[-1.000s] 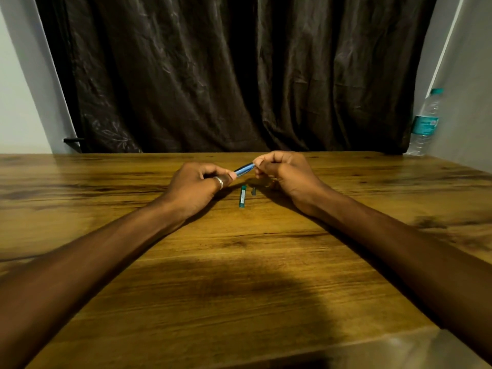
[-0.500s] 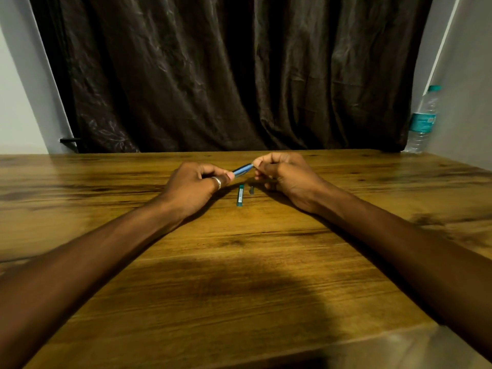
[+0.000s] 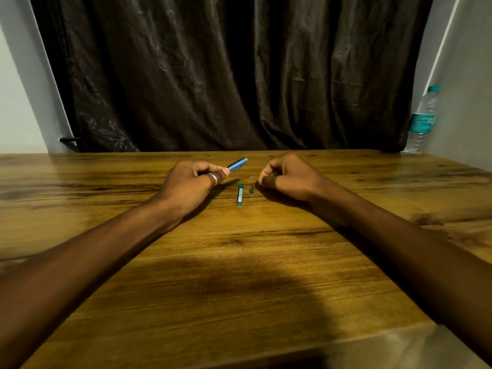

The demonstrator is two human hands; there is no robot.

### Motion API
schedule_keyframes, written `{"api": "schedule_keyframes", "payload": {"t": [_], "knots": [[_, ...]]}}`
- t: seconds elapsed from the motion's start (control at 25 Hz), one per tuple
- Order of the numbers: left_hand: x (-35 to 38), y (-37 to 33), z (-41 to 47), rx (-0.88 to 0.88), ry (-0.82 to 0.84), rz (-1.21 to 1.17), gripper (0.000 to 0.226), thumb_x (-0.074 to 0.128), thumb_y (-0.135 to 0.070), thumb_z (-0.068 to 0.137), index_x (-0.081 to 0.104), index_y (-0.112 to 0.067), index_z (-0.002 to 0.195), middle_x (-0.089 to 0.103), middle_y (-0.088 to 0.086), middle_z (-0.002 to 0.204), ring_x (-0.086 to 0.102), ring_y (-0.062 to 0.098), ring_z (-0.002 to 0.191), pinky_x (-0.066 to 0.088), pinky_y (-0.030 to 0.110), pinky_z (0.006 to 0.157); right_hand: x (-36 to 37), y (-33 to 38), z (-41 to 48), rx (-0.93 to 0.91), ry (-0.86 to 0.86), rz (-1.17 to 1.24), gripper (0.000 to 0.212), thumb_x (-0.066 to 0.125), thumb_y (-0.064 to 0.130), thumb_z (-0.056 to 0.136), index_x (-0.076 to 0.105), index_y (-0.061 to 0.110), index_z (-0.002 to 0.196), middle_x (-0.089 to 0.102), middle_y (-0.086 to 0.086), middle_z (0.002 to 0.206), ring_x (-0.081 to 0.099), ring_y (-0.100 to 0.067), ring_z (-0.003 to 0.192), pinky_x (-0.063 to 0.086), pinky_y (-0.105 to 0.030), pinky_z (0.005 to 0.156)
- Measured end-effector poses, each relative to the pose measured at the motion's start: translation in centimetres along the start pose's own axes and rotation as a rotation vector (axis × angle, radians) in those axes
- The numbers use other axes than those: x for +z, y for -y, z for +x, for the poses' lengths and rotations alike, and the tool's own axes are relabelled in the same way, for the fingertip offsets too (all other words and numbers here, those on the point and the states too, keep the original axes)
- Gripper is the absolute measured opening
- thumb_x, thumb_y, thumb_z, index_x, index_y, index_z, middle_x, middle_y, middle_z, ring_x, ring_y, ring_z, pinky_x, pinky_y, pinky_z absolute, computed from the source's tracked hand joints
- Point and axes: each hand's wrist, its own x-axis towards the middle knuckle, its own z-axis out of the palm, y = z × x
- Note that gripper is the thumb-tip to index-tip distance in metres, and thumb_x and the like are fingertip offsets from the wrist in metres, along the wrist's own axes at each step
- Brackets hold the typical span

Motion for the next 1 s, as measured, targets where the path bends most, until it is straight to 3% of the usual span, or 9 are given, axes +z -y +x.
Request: {"api": "schedule_keyframes", "payload": {"t": [0.08, 0.36, 0.48, 0.64, 0.84, 1.0], "knots": [[-0.04, 0.11, 0.08, -0.003, 0.006, 0.002, 0.019, 0.069, -0.026, 0.091, 0.079, -0.019, 0.106, 0.075, -0.007, 0.101, 0.057, -0.002, 0.079, 0.041, 0.022, 0.069, -0.45, 0.08, -0.11, -0.063, 0.008, -0.116, 0.012, 0.070, 0.006, 0.086, 0.077, 0.012, 0.079, 0.076, 0.001, 0.069, 0.070, -0.005, 0.061, 0.053, -0.023, 0.052], [-0.06, -0.09, -0.08, -0.012, 0.020, 0.022, 0.020, 0.069, -0.027, 0.092, 0.078, -0.020, 0.107, 0.074, -0.009, 0.102, 0.059, -0.002, 0.082, 0.041, 0.023, 0.069, -0.39, 0.03, 0.09, -0.116, 0.070, -0.237, 0.008, 0.076, 0.010, 0.084, 0.079, 0.014, 0.077, 0.074, 0.012, 0.064, 0.065, 0.005, 0.059, 0.046, -0.013, 0.053], [-0.05, -0.12, -0.08, -0.011, 0.023, 0.014, 0.018, 0.069, -0.027, 0.092, 0.078, -0.021, 0.106, 0.073, -0.011, 0.099, 0.058, -0.002, 0.082, 0.041, 0.022, 0.068, -0.52, -0.13, -0.05, -0.106, 0.078, -0.204, 0.006, 0.076, 0.010, 0.083, 0.080, 0.013, 0.078, 0.075, 0.007, 0.065, 0.065, 0.002, 0.057, 0.047, -0.018, 0.053], [-0.15, -0.06, -0.05, -0.020, 0.024, 0.015, 0.016, 0.070, -0.027, 0.091, 0.078, -0.022, 0.104, 0.072, -0.012, 0.098, 0.057, -0.002, 0.081, 0.040, 0.021, 0.067, -0.60, -0.07, -0.25, -0.077, 0.095, -0.139, 0.009, 0.073, 0.004, 0.081, 0.080, 0.010, 0.078, 0.077, -0.008, 0.072, 0.069, -0.013, 0.060, 0.055, -0.031, 0.057], [-0.02, -0.09, -0.12, -0.017, 0.027, 0.007, 0.020, 0.069, -0.026, 0.091, 0.078, -0.019, 0.108, 0.071, -0.011, 0.095, 0.055, -0.002, 0.078, 0.038, 0.020, 0.065, -0.64, -0.15, -0.20, -0.055, 0.082, -0.116, 0.013, 0.071, 0.001, 0.079, 0.080, 0.010, 0.081, 0.078, -0.007, 0.079, 0.076, -0.024, 0.078, 0.063, -0.042, 0.069], [0.00, -0.12, -0.13, -0.017, 0.026, 0.005, 0.020, 0.069, -0.025, 0.092, 0.077, -0.019, 0.109, 0.072, -0.008, 0.102, 0.056, -0.001, 0.081, 0.039, 0.021, 0.066, -0.54, -0.17, -0.16, -0.064, 0.062, -0.125, 0.014, 0.071, 0.001, 0.077, 0.080, 0.011, 0.080, 0.079, -0.004, 0.078, 0.076, -0.016, 0.073, 0.063, -0.039, 0.068]]}}
